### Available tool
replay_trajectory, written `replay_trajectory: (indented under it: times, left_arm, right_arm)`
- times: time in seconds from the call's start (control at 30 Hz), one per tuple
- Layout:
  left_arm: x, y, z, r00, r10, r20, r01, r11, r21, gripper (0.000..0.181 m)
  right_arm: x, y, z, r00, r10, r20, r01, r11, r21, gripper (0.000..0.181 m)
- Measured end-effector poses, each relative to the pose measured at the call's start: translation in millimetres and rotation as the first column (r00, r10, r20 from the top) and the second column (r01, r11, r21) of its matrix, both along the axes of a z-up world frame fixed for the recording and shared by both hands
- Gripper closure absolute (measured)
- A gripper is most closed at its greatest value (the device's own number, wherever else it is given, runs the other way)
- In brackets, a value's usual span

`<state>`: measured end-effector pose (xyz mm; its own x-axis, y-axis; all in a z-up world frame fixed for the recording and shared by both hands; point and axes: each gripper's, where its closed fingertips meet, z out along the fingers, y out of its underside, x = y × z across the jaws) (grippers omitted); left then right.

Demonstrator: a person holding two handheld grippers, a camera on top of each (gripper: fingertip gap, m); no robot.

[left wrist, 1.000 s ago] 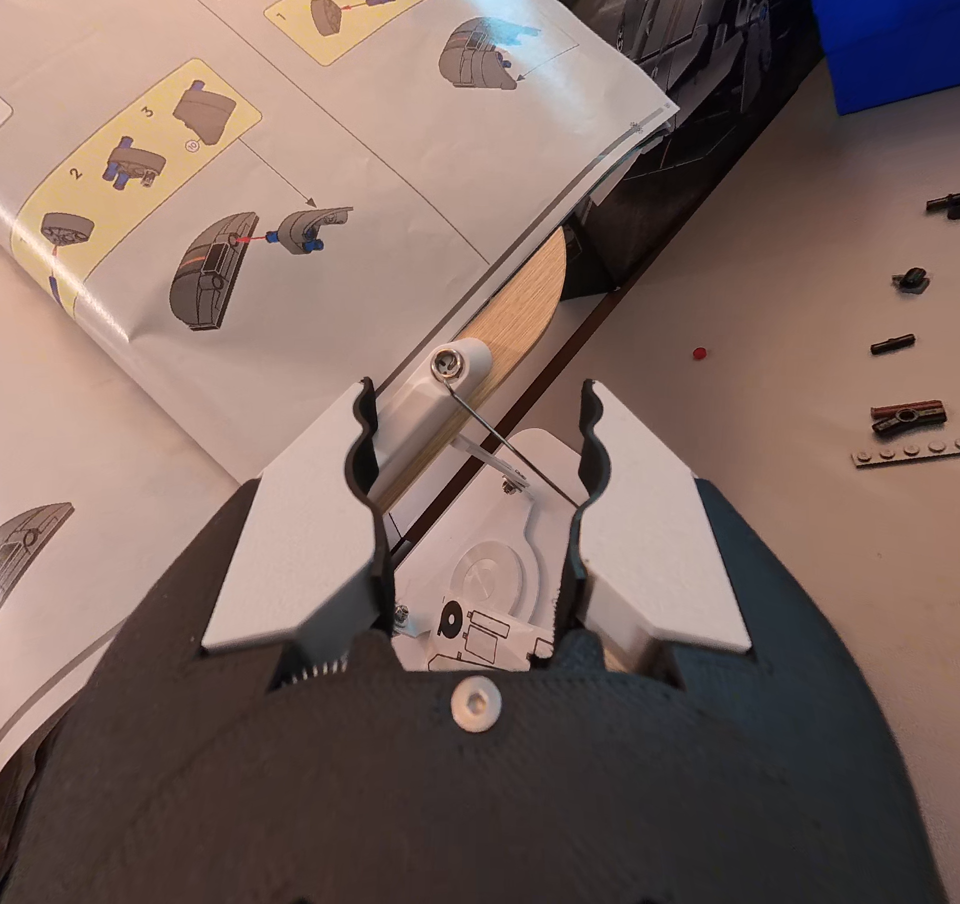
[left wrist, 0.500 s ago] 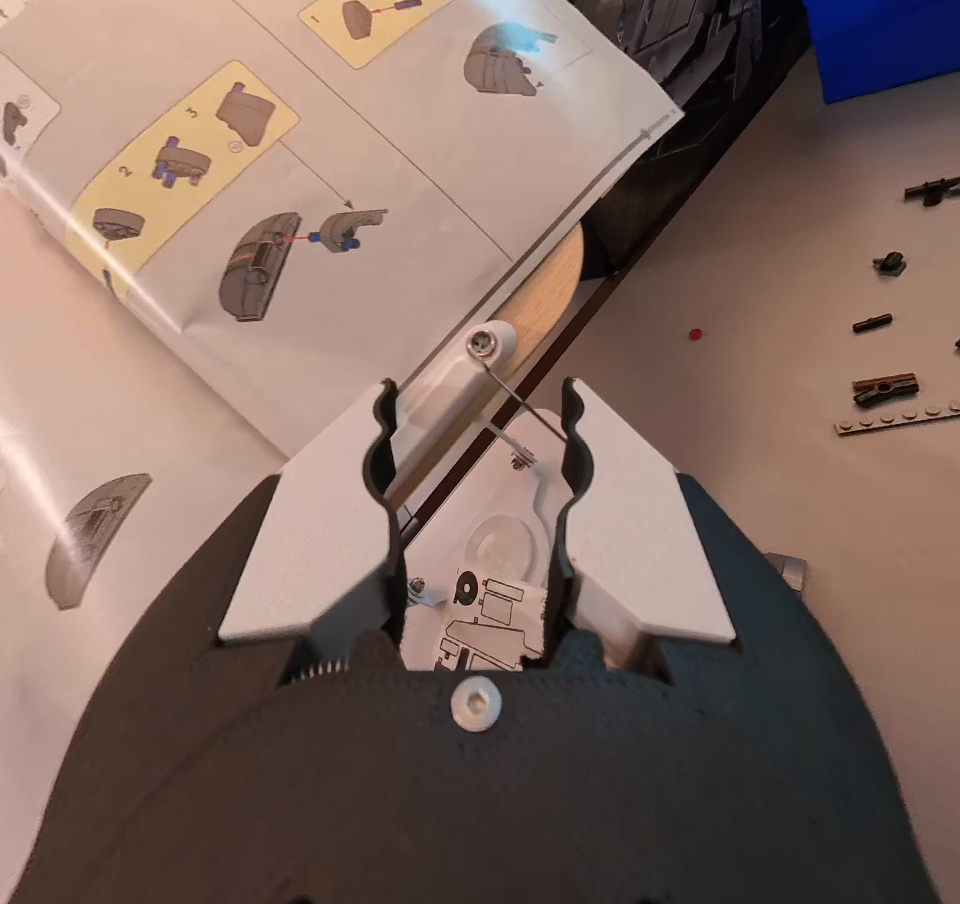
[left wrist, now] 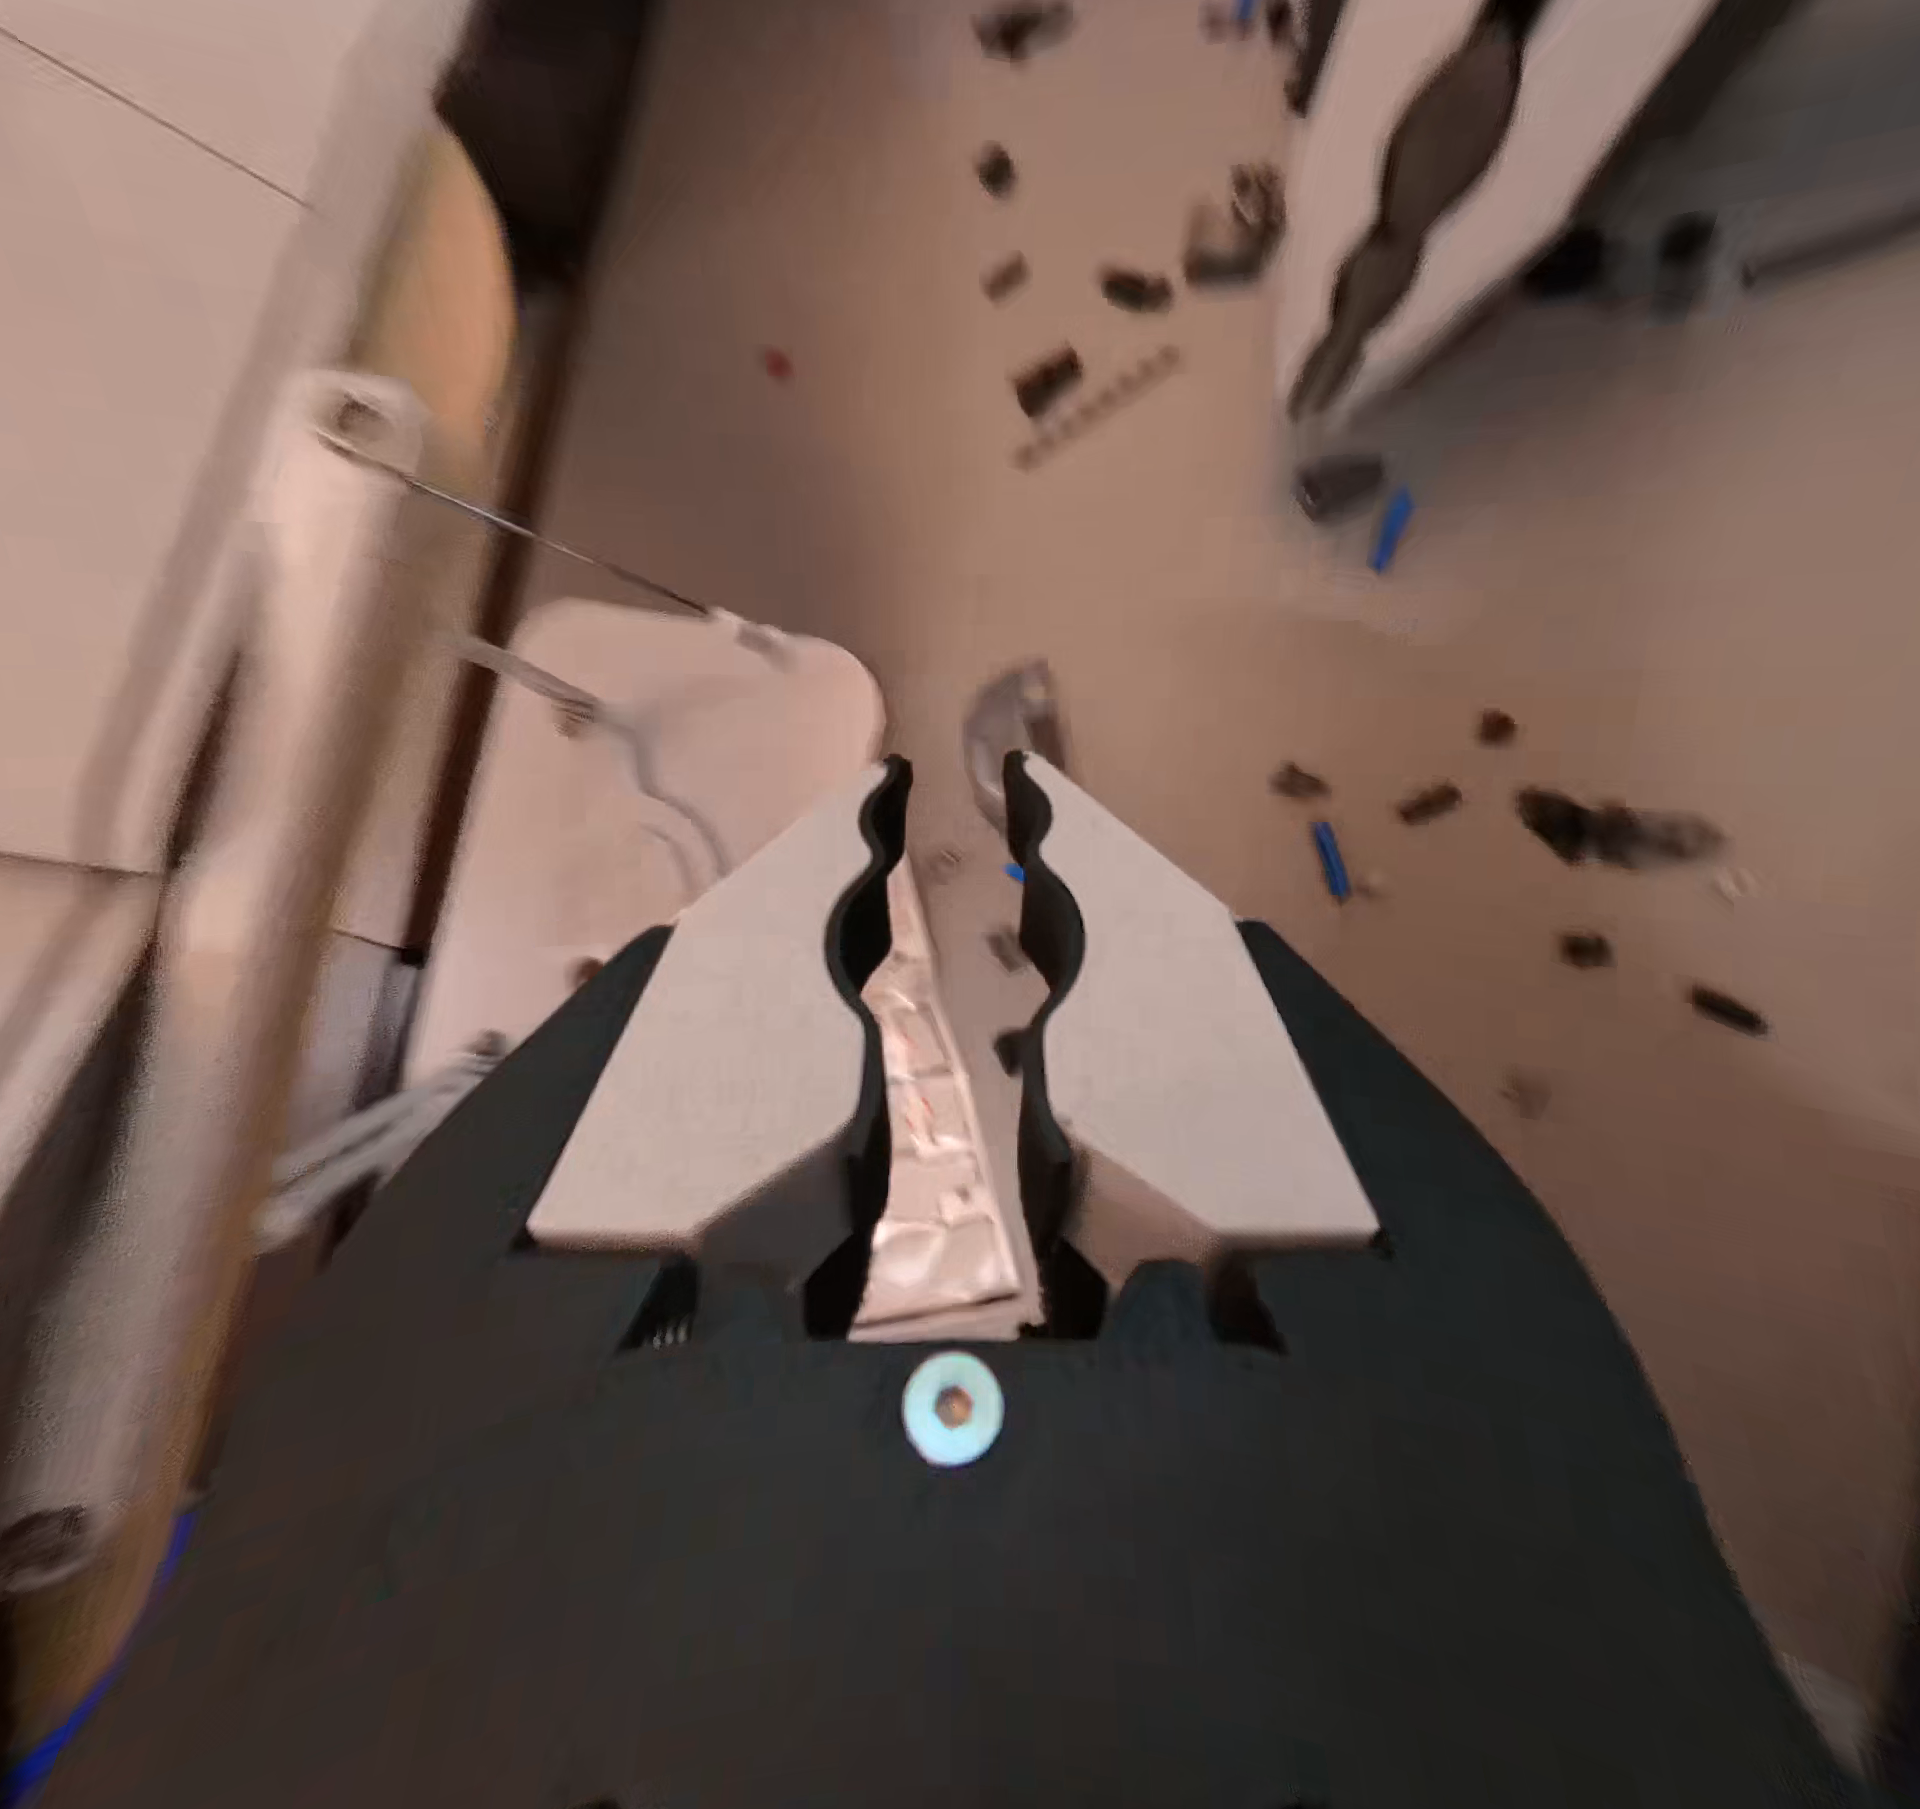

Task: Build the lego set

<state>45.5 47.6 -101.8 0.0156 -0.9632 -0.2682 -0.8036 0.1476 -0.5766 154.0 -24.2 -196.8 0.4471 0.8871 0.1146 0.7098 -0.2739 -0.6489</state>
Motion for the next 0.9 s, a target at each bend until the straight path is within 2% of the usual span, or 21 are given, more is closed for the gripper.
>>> replay_trajectory:
  times: [0.13,0.2,0.37,0.6,0.9]
  left_arm:
    - [-14,-10,-50,0.985,-0.018,-0.172,-0.008,0.989,-0.149,0.173]
    - [-18,-5,-70,0.968,0.009,-0.251,-0.051,0.985,-0.163,0.171]
    - [-24,-5,-104,0.933,0.039,-0.357,-0.140,0.955,-0.263,0.169]
    - [-21,4,-122,0.919,0.101,-0.382,-0.227,0.927,-0.300,0.167]
    - [-19,12,-127,0.920,0.135,-0.368,-0.254,0.920,-0.297,0.175]
  right_arm:
    - [1,2,0,1.000,-0.008,-0.003,0.008,1.000,0.005,0.176]
    - [2,4,-1,1.000,-0.021,-0.005,0.021,1.000,0.001,0.176]
    - [4,5,-5,0.999,-0.031,0.005,0.031,0.999,-0.010,0.175]
    - [4,5,-5,1.000,-0.030,0.011,0.030,1.000,-0.005,0.175]
    - [5,5,-4,0.999,-0.032,0.012,0.032,0.999,-0.001,0.175]
